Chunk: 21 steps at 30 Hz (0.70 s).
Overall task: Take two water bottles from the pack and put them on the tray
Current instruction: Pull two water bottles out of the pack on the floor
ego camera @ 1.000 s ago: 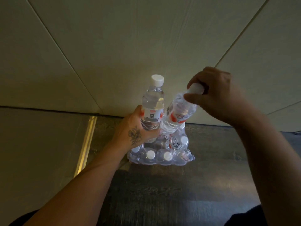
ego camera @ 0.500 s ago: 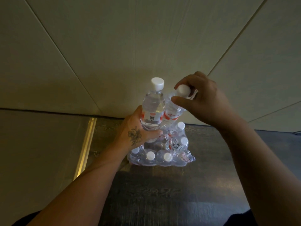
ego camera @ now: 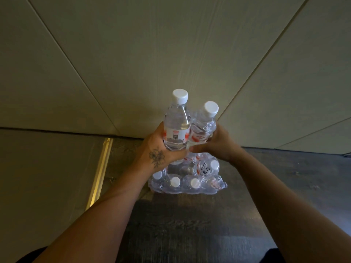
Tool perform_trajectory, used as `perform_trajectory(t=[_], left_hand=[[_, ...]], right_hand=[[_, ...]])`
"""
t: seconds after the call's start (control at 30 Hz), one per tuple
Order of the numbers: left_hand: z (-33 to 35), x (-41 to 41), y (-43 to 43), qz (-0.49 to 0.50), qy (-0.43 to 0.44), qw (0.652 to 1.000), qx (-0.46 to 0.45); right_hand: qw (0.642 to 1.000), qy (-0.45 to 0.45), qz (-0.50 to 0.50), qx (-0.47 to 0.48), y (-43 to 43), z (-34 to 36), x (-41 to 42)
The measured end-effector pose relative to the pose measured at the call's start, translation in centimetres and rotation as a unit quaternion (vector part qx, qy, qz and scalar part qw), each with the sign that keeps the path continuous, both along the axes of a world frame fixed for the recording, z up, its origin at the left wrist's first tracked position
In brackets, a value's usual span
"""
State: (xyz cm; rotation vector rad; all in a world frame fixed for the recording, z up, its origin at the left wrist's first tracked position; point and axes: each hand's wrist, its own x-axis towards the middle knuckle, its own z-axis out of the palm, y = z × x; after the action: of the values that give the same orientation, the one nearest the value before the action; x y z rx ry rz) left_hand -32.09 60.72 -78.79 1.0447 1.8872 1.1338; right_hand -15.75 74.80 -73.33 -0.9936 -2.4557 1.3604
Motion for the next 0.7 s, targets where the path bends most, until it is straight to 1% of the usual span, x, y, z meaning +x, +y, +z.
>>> perform_trajectory(t=[0.1,0.27,0.4,0.57,0.7], left_hand=[[-0.1,0.1,-0.1,-0.002,0.018,1.000,-0.013],[-0.1,0.0,-0.2,0.009,0.044,0.998,-0.032],[0.2,0.1,-0.3,0.018,0.053,0.998,-0.039],[1.2,-0.2,-0.9,0.016,0.053,0.997,-0.053],[3.4,0.1,-1.4,0.025,0.040,0.997,-0.054]], right_hand=[[1.000,0.008,-0.001,0.024,-1.1,-1.6,-0.3],[0.998,0.005,-0.064,0.004,-2.0,-3.5,-0.1],[0.996,0.000,-0.090,0.013,-2.1,-3.8,-0.2],[0.995,0.002,-0.096,-0.015,-2.2,-3.5,-0.4],[0.994,0.021,-0.096,-0.051,-2.5,-1.6,0.0]])
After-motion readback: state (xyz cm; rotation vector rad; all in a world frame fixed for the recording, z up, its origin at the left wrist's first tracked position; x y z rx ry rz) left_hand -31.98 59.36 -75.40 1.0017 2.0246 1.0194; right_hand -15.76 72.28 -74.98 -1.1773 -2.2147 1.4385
